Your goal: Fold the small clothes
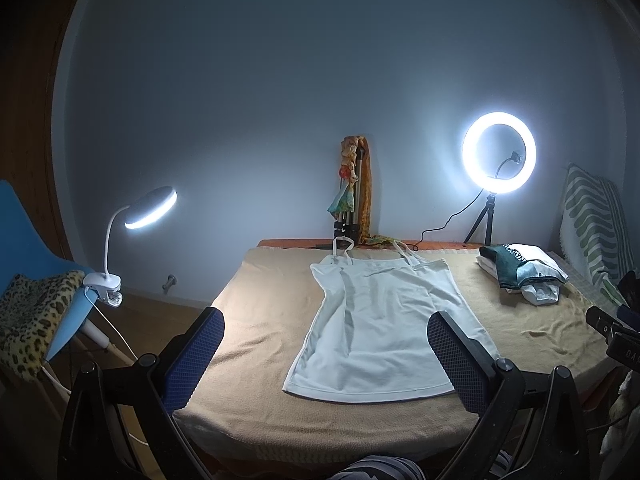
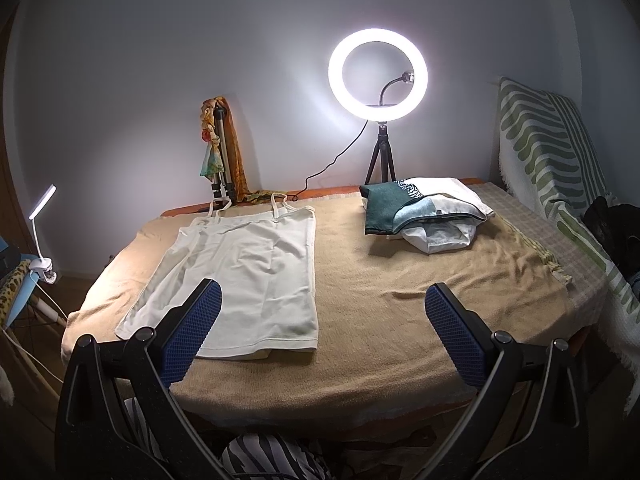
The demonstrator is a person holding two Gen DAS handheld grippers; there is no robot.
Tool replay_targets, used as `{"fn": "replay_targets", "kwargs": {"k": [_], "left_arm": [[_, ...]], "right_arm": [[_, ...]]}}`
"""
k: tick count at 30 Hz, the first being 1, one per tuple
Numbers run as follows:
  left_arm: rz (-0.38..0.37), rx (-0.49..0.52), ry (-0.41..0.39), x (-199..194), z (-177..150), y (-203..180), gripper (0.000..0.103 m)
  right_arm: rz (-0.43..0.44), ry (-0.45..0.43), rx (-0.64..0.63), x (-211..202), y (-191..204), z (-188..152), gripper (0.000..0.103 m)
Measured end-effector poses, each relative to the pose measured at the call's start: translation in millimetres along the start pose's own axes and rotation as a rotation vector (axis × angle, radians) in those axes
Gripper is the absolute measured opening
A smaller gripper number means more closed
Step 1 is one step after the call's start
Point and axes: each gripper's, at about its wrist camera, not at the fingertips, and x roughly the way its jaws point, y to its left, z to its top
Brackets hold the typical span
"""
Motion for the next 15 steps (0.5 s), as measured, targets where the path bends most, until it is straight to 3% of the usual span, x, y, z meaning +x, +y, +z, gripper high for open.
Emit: {"fn": "replay_targets", "kwargs": {"k": [7, 15], "left_arm": [[0.009, -0.006, 0.023, 17.4, -1.2, 3.5, 0.103], [0.036, -0.021, 0.055, 43.5, -3.9, 14.5, 0.103]], "right_arm": [[0.01, -0.003, -0.018, 21.1, 7.0, 11.5, 0.103], [0.087, 0.002, -0.062, 53.0, 26.1, 24.8, 0.103]]}}
